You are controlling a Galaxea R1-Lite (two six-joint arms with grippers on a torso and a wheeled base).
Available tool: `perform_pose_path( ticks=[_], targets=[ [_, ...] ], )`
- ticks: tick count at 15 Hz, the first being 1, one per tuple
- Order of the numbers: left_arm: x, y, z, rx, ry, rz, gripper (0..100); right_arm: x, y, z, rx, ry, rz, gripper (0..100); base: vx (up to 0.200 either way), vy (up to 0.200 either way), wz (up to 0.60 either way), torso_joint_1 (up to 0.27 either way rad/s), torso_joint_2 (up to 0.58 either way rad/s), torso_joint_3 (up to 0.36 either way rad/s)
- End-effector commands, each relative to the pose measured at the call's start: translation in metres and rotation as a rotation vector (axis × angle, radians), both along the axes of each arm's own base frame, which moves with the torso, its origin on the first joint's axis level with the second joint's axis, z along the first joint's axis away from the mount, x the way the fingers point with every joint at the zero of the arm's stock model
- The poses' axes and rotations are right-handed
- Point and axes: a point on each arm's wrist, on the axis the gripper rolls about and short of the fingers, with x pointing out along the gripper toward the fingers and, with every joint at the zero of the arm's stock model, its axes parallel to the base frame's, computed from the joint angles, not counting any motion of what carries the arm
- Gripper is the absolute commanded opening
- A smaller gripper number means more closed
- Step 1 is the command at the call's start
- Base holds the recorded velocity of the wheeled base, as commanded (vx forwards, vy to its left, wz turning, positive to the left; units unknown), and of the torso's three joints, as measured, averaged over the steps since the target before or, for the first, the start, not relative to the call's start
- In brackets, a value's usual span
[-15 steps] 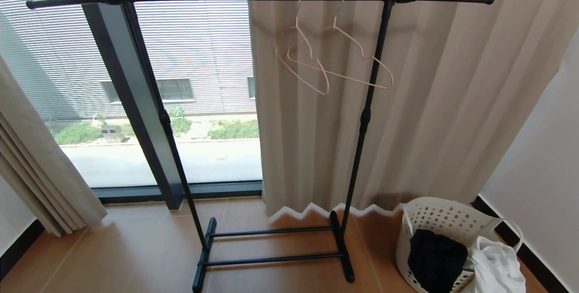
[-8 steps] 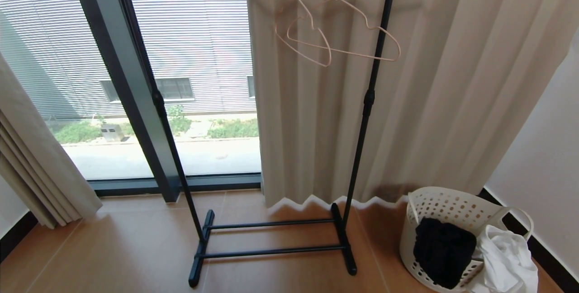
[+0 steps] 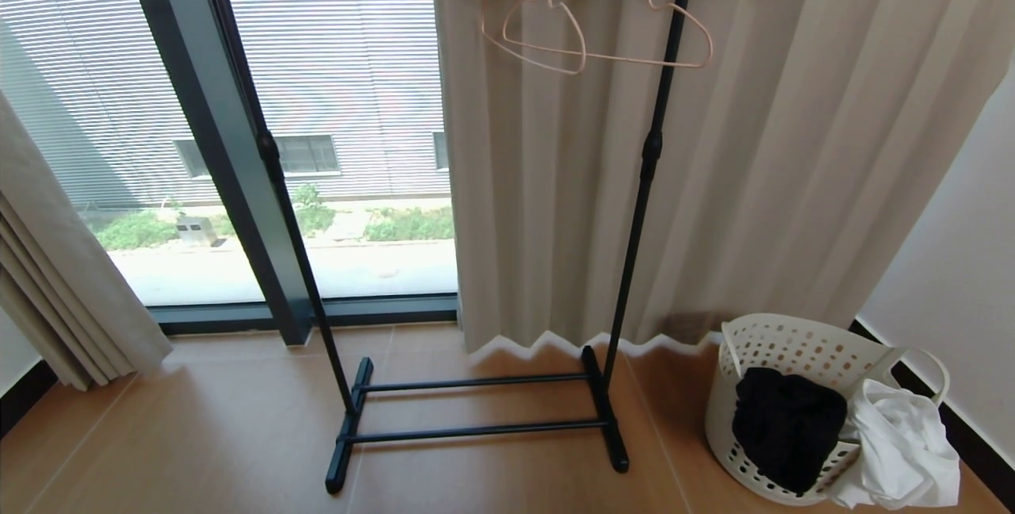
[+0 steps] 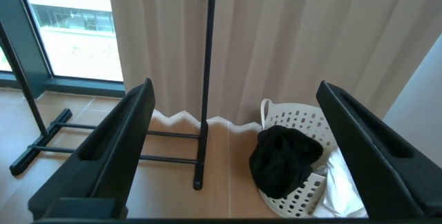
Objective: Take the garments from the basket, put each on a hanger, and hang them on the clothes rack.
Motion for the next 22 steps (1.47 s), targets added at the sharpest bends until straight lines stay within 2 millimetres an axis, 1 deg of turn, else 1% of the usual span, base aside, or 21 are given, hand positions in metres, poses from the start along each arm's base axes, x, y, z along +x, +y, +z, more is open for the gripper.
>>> perform_pose_path(
  ticks=[1, 2, 8, 12, 22],
  targets=[
    [0.0001, 0.0, 0.0001, 0.0, 0.001, 0.0, 100, 0.0001, 0.0, 0.0001, -0.001, 0.001, 0.001, 100, 0.0, 0.0, 0.0, 0.0, 0.0, 0.0],
    [0.0001, 0.0, 0.0001, 0.0, 0.001, 0.0, 100, 0.0001, 0.0, 0.0001, -0.001, 0.001, 0.001, 100, 0.0, 0.0, 0.0, 0.0, 0.0, 0.0],
    [0.0001, 0.0, 0.0001, 0.0, 0.001, 0.001, 100, 0.0001, 0.0, 0.0001, -0.001, 0.001, 0.001, 100, 0.0, 0.0, -0.6, -0.002, 0.0, 0.003],
    [0.0001, 0.0, -0.0001, 0.001, 0.003, 0.0, 100, 0.0001, 0.0, 0.0001, -0.001, 0.001, -0.001, 100, 0.0, 0.0, 0.0, 0.0, 0.0, 0.0],
    [0.0001, 0.0, -0.0001, 0.001, 0.003, 0.0, 100, 0.0001, 0.0, 0.0001, -0.001, 0.001, 0.001, 100, 0.0, -0.2, 0.0, 0.002, 0.0, 0.002]
  ],
)
